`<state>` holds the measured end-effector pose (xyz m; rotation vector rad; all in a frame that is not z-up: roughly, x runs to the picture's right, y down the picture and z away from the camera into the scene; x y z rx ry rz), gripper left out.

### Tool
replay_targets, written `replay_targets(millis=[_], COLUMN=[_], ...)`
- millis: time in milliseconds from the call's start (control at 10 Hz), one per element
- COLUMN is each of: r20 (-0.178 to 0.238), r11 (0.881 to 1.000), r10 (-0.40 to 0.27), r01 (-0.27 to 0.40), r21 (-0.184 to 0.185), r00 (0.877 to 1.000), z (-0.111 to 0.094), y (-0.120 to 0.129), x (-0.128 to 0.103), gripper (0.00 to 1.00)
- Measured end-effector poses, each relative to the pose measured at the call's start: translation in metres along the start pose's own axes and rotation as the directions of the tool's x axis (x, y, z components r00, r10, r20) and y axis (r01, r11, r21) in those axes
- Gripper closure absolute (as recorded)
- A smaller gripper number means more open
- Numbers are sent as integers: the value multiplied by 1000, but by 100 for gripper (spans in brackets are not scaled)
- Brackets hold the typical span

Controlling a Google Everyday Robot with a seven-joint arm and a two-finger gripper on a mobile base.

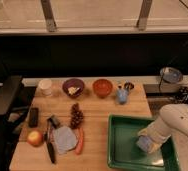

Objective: Place sponge in tray

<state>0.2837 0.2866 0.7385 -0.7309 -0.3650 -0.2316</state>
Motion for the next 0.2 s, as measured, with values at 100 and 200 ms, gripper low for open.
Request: replay_targets(millis=[100, 200], r20=[0, 1], r11=[1000, 1000], r10=[-3, -3], r01=[3, 3], r21=[1, 1], r00=[1000, 1000], z=[0, 1], y=[-1, -1], x=[-1, -1], gripper=[38, 38])
